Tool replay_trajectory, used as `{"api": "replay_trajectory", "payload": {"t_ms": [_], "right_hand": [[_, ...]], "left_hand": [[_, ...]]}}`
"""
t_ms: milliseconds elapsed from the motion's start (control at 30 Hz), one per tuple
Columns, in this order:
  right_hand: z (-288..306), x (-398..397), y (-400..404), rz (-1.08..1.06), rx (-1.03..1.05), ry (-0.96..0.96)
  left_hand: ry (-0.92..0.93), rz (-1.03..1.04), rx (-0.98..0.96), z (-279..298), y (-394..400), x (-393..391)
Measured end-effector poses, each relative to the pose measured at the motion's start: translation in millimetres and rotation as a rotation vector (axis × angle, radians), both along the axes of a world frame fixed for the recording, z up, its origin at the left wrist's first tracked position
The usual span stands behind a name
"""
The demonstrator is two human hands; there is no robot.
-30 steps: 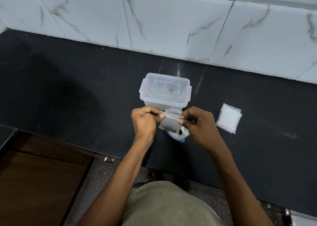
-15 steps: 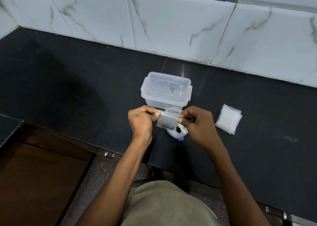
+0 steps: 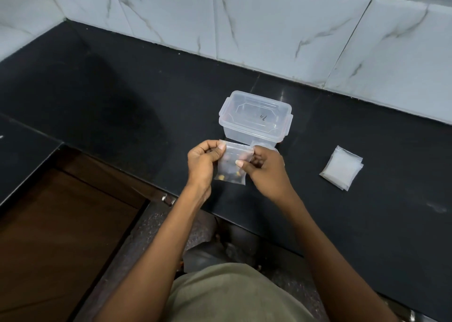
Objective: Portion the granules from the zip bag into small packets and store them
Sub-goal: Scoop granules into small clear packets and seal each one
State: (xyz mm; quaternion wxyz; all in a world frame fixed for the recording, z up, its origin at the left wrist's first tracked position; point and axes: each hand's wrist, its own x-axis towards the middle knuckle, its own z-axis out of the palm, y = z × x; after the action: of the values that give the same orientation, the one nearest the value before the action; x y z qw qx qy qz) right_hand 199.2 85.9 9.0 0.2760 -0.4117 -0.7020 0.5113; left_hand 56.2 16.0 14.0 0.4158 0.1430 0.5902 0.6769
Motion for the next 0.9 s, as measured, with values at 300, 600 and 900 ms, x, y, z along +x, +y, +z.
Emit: {"api": "replay_trajectory", "payload": {"t_ms": [300, 600, 900], "right_hand": [[-34, -94, 4, -0.223, -0.207, 0.062], [-63, -202, 11, -0.27, -0.097, -0.116], [-88, -237, -2, -0.229, 0.088, -0.342]], "left_hand": [[0.156, -0.087, -0.217, -26, -6, -86], [0.483, -0.124, -0.417, -55, 0, -189], [0.978, -0.227, -0.447, -83, -4, -206]]}}
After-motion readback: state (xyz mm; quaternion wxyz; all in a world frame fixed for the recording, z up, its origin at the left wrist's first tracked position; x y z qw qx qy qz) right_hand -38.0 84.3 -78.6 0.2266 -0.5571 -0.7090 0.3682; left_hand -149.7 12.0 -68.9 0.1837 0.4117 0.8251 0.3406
